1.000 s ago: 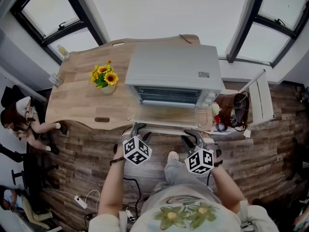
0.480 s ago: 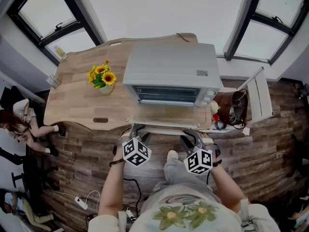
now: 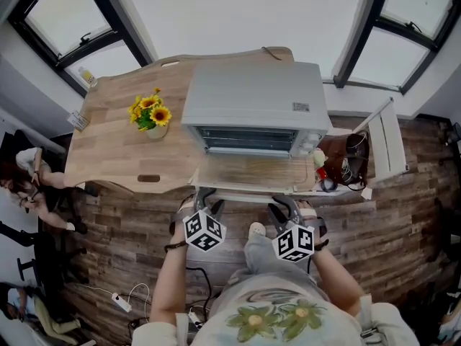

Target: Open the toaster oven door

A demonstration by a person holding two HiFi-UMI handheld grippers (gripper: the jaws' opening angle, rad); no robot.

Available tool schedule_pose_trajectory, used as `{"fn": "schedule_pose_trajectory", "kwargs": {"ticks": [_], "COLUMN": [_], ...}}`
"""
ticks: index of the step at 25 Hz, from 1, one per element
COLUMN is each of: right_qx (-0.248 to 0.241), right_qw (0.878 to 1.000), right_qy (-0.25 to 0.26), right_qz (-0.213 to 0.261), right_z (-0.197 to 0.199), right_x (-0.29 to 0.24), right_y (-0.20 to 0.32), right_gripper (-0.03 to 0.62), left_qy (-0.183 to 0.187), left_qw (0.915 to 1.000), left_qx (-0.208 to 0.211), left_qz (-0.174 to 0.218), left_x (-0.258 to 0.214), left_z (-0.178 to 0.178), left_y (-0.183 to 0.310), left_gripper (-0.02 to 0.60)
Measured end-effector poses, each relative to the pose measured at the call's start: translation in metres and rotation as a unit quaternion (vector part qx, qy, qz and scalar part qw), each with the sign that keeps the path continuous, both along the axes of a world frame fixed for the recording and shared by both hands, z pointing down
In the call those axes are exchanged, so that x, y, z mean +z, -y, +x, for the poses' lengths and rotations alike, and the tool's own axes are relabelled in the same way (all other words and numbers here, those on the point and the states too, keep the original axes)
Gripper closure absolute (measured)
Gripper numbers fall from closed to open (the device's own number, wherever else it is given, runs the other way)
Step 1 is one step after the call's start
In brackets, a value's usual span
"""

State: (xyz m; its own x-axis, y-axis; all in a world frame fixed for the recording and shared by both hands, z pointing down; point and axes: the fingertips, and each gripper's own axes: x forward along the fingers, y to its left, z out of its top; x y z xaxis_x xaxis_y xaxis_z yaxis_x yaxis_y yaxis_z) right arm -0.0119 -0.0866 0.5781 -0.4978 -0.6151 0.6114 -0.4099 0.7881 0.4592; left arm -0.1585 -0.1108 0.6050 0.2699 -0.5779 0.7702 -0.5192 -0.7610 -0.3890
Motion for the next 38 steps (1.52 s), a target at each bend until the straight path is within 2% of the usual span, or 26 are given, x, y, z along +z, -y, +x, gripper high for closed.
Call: {"fn": "schedule_pose_trajectory", "kwargs": {"ticks": [12, 19, 27, 38], "right_qx": [0.019, 0.051, 0.059, 0.076], "right_qw": [1.0, 0.996, 0.993, 0.988], "right_qy": [0.017, 0.062, 0.07, 0.092], "right_qz": [-0.015, -0.049, -0.072, -0.1], "right_z": [0.001, 0.005, 0.006, 0.006], "right_x": [0.006, 0.007, 0.014, 0.023], "right_y": [-0.006, -0.01, -0.016, -0.02], "right_gripper": [0.499, 0.497, 0.499, 0.508], "left_qy": [0.008, 0.01, -0.01, -0.011], "left_qw": [0.9998, 0.9994, 0.9985, 0.9975], "left_qx": [-0.01, -0.019, -0.045, -0.056], "left_qz": [0.018, 0.027, 0.03, 0.041], "left_x": [0.008, 0.013, 0.022, 0.03], "left_z": [-0.001, -0.001, 0.001, 0.0], "left_y": [-0.005, -0.008, -0.014, -0.018], "left_gripper": [0.419, 0.417, 0.417, 0.414]}}
